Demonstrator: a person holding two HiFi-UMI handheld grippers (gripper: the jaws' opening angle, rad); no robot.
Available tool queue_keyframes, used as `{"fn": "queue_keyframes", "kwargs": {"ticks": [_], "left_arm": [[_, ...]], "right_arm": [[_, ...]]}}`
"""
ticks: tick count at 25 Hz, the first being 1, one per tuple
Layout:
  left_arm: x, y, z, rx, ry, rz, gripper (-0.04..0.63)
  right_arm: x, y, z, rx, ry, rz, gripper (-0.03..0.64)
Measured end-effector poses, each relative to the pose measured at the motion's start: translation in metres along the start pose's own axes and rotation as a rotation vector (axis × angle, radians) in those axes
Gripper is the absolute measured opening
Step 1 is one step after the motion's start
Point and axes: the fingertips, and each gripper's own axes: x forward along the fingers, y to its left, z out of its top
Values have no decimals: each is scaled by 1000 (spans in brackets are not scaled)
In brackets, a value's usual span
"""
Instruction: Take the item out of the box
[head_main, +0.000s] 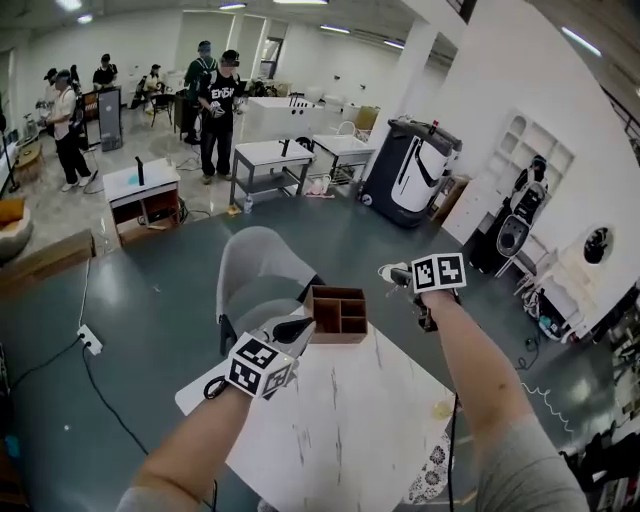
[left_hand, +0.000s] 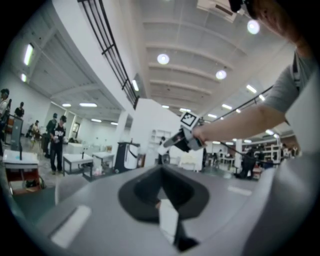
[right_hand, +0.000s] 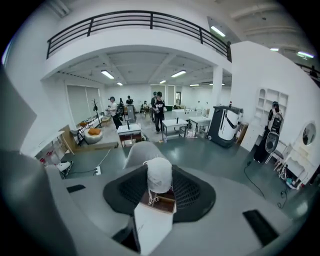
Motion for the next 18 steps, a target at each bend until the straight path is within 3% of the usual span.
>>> {"fn": "queue_keyframes", "kwargs": {"ticks": [9,18], "left_arm": [[-2,-22,127,93,-100,-40,-3],[3,-86,205,142,-143,-28,-3]], "right_arm": [[-124,16,89,-38,-219,20,143],[-242,5,96,-14,-400,80,143]]}}
